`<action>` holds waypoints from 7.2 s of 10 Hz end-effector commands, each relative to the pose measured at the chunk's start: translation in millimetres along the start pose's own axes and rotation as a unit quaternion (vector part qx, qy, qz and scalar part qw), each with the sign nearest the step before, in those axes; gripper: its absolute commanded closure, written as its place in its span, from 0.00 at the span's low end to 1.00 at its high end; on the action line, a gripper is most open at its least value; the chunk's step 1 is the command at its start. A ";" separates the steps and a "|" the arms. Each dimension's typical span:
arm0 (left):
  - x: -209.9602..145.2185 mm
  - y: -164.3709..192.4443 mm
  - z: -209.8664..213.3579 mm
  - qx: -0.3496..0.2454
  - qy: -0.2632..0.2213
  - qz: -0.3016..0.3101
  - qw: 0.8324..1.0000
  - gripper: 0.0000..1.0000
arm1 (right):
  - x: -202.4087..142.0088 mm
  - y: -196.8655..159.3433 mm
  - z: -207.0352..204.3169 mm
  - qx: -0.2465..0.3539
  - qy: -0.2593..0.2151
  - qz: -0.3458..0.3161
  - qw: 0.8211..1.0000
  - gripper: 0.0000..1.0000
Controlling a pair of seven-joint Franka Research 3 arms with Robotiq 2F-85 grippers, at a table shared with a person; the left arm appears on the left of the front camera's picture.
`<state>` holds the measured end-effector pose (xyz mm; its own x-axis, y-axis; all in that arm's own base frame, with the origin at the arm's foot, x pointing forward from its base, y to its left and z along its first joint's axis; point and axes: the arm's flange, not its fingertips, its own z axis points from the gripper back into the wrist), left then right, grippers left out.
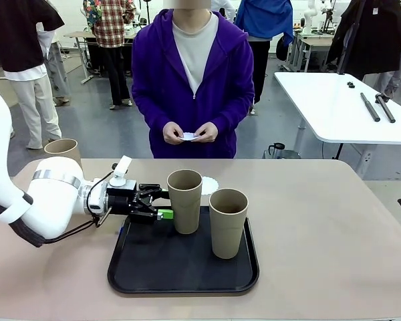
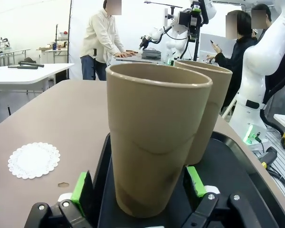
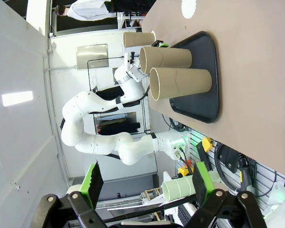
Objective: Place coasters on the table and set cups on them.
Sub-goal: Take one Reusable plastic cup from the Flat Tray and place it on a coaster set by the human.
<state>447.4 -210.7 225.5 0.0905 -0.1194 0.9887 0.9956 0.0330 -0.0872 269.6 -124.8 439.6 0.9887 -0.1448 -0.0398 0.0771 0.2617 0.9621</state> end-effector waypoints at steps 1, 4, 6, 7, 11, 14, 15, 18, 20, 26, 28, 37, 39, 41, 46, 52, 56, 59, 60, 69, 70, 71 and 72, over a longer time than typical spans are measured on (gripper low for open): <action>-5.8 1.2 -13.2 0.010 -0.003 -0.018 1.000 0.00 | -0.7 0.7 -0.4 0.005 0.000 0.000 1.000 0.00; -7.1 -1.2 -24.3 -0.009 -0.002 -0.016 1.000 0.00 | -0.7 0.7 -0.4 0.005 0.000 0.000 1.000 0.00; -9.1 -2.4 -31.8 -0.013 0.002 -0.020 1.000 0.00 | -0.7 0.7 -0.4 0.005 0.000 0.000 1.000 0.00; -10.2 -2.4 -35.7 -0.012 0.004 -0.024 1.000 0.00 | -0.7 0.7 -0.4 0.005 0.000 0.000 1.000 0.00; -12.8 -1.5 -49.7 -0.007 0.000 -0.038 0.999 0.00 | -0.7 0.7 -0.4 0.005 0.000 0.000 1.000 0.00; -12.1 -1.4 -45.2 -0.011 -0.013 -0.039 0.999 1.00 | -0.7 0.7 -0.4 0.005 0.000 0.000 1.000 0.00; -10.8 -2.4 -42.3 -0.010 -0.013 -0.039 0.999 1.00 | -0.7 0.7 -0.4 0.005 0.000 0.000 1.000 0.00; 24.9 -19.5 -33.0 -0.007 -0.006 -0.029 1.000 0.76 | -0.7 0.7 -0.4 0.005 0.000 0.000 1.000 0.00; 88.3 -44.1 -28.2 -0.011 -0.010 -0.058 0.998 0.76 | -0.7 0.7 -0.4 0.005 0.000 0.000 1.000 0.00; 180.4 -62.8 -28.4 -0.019 -0.013 -0.085 0.996 0.76 | -0.7 0.7 -0.4 0.005 0.000 0.000 1.000 0.00; 180.4 -62.8 -28.4 -0.019 -0.013 -0.085 0.996 0.76 | -0.7 0.7 -0.4 0.005 0.000 0.000 1.000 0.00; 131.7 108.4 -92.7 0.027 0.042 -0.056 0.997 0.18 | -0.7 0.7 -0.4 0.005 0.000 0.000 1.000 0.00; 114.1 125.5 -98.8 0.021 0.032 -0.046 0.998 0.18 | -0.7 0.7 -0.4 0.005 0.000 0.000 1.000 0.00; 116.5 126.4 -98.4 0.018 0.033 -0.056 0.998 0.18 | -0.7 0.7 -0.4 0.005 0.000 0.000 1.000 0.00; 110.1 124.1 -96.7 0.029 0.033 -0.056 0.997 0.18 | -0.7 0.7 -0.4 0.005 0.000 0.000 1.000 0.00; 84.1 145.9 -95.2 0.013 0.027 -0.048 0.998 0.18 | -0.7 0.7 -0.4 0.005 0.000 0.000 1.000 0.00; 66.6 150.8 -93.6 0.008 0.024 -0.047 0.999 0.18 | -0.7 0.7 -0.4 0.005 0.000 0.000 1.000 0.00; 60.3 154.4 -91.5 0.005 0.012 -0.051 0.999 0.18 | -0.7 0.7 -0.4 0.005 0.000 0.000 1.000 0.00; 57.4 156.3 -92.3 0.004 0.010 -0.051 0.999 0.18 | -0.7 0.7 -0.4 0.005 0.000 0.000 1.000 0.00; 34.8 172.7 -101.3 0.032 0.024 -0.033 0.999 0.18 | -0.7 0.7 -0.4 0.005 0.000 0.000 1.000 0.00; 33.7 173.4 -102.0 0.031 0.026 -0.030 0.999 0.18 | -0.7 0.7 -0.4 0.005 0.000 0.000 1.000 0.00; 32.6 173.2 -102.5 0.031 0.027 -0.029 0.999 0.18 | -0.7 0.7 -0.4 0.005 0.000 0.000 1.000 0.00; 31.3 172.6 -102.9 0.030 0.027 -0.027 0.999 0.18 | -0.7 0.7 -0.4 0.005 0.000 0.000 1.000 0.00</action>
<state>617.8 -304.8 228.5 0.0387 -0.1765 0.9835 0.9969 0.0742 -0.0259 269.7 -124.9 439.5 0.9886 -0.1448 -0.0404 0.0776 0.2617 0.9620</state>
